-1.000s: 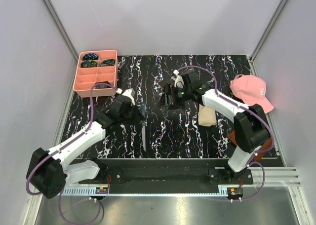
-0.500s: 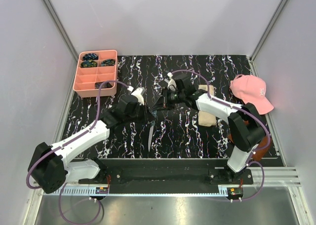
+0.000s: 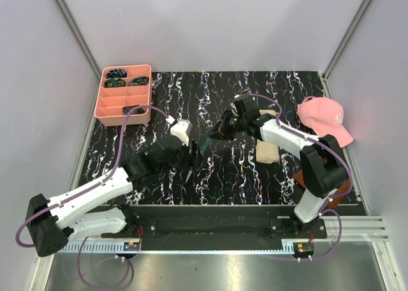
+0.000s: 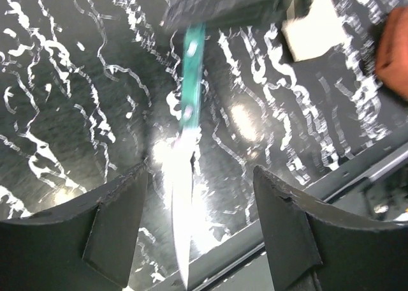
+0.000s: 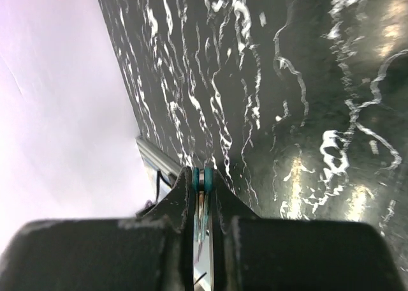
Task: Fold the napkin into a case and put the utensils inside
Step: Pass from the right arm to the left
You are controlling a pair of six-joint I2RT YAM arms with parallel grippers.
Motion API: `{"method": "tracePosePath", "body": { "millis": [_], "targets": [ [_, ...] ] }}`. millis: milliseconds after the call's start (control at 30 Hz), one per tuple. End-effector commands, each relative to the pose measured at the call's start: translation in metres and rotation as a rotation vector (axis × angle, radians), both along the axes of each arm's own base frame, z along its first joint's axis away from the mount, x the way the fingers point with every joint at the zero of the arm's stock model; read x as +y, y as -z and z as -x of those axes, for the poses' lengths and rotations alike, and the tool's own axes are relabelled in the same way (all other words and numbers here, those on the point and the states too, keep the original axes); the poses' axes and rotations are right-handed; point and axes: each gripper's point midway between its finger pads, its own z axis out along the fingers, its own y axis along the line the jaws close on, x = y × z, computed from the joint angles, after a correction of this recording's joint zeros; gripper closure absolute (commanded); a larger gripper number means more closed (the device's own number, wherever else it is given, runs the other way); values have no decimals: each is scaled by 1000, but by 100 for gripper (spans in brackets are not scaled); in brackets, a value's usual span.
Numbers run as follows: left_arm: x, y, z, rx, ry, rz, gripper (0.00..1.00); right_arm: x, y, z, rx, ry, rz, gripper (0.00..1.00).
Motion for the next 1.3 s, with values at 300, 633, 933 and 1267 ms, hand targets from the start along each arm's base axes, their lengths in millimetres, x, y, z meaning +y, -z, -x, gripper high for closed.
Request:
{"method": "tracePosePath", "body": {
  "millis": [300,633,933,1267],
  "targets": [
    [-35,-30,-46,-265,54,-262,32,-4,-30,15,1,23,0,100],
    [-55,-18,-64,-160,95,-250,57,-5,-59,25,-58,-7,-39,100],
    [-63,-21,-72,-130,138,-243,93,-4,-80,28,-88,-22,-75,93],
    [-39,-49,-75,362,193,402,100,-69,-80,-3,-658,-223,258,6]
  ]
}}
